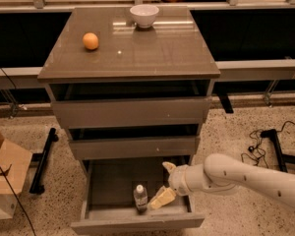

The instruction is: Pick blue plastic bottle from bottom drawer and place on counter

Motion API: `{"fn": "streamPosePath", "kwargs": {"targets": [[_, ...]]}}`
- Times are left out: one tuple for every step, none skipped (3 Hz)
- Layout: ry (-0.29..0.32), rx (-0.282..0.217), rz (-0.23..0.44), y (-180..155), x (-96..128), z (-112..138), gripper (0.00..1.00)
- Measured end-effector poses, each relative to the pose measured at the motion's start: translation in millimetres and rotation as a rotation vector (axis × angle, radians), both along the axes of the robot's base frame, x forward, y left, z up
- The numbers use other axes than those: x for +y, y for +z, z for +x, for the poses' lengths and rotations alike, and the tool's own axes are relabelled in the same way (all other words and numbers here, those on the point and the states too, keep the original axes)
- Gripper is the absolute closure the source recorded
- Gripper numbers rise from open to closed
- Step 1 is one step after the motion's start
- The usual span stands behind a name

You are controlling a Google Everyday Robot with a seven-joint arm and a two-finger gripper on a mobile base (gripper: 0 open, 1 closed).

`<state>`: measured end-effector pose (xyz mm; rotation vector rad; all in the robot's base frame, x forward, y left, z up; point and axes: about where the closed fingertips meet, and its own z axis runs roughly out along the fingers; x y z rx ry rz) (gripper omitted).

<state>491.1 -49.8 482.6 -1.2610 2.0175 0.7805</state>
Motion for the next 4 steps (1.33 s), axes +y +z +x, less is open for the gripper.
{"fn": "streamPosePath", "kwargs": {"targets": [[-0.045,0.019,0.013,-53.6,13.5,5.2,0.0],[-0.068,0.04,0.039,-101.7,21.8,13.9,0.0],[-0.082,0.057,0.076,-143.2,29.9,31.9,0.0],[-0.084,0.093,0.111,-181.5,44.1,49.4,0.0]]}}
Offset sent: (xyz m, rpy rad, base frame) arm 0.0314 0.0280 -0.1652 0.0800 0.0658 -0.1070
